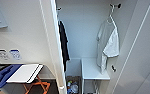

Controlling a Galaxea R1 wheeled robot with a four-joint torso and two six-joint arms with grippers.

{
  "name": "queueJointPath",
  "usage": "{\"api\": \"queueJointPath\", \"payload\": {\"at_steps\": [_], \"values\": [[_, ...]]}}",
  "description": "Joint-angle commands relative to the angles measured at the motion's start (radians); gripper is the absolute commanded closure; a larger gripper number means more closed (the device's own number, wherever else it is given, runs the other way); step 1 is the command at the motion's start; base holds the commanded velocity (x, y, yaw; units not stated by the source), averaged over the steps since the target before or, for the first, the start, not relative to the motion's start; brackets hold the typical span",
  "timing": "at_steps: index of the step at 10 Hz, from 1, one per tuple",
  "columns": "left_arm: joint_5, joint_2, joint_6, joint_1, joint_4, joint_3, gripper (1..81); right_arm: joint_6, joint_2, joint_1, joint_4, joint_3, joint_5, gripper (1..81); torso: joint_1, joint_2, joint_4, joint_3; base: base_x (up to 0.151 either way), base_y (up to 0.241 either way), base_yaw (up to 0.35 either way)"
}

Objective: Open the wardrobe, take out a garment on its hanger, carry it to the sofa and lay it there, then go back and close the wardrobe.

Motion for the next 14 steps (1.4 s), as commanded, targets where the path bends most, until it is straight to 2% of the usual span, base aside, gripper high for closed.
{"api": "queueJointPath", "payload": {"at_steps": [1, 2, 4, 8, 14], "values": [[0.027, 0.040, 0.015, -0.118, 0.134, 0.004, 1.0, -0.001, 0.005, 0.039, 0.010, 0.010, -0.061, 1.0, 0.000, 0.000, 0.000, 0.000, 0.000, 0.000, 0.000], [0.071, 0.057, 0.015, -0.139, 0.171, 0.004, 1.0, -0.001, 0.005, 0.042, 0.009, 0.010, -0.061, 1.0, 0.000, 0.000, 0.000, 0.000, 0.000, 0.000, 0.000], [0.107, 0.080, 0.015, -0.174, 0.208, 0.003, 1.0, -0.001, 0.008, 0.046, 0.009, 0.010, -0.061, 1.0, 0.000, 0.000, 0.000, 0.000, 0.000, 0.000, 0.000], [0.130, 0.112, 0.015, -0.231, 0.282, -0.070, 1.0, -0.001, 0.009, 0.053, 0.009, 0.010, -0.061, 1.0, 0.000, 0.000, 0.000, 0.000, 0.000, 0.000, 0.000], [0.128, 0.112, 0.007, -0.259, 0.274, -0.082, 1.0, -0.002, 0.012, 0.053, 0.007, 0.011, -0.059, 1.0, 0.000, 0.000, 0.000, 0.000, 0.000, 0.000, 0.000]]}}
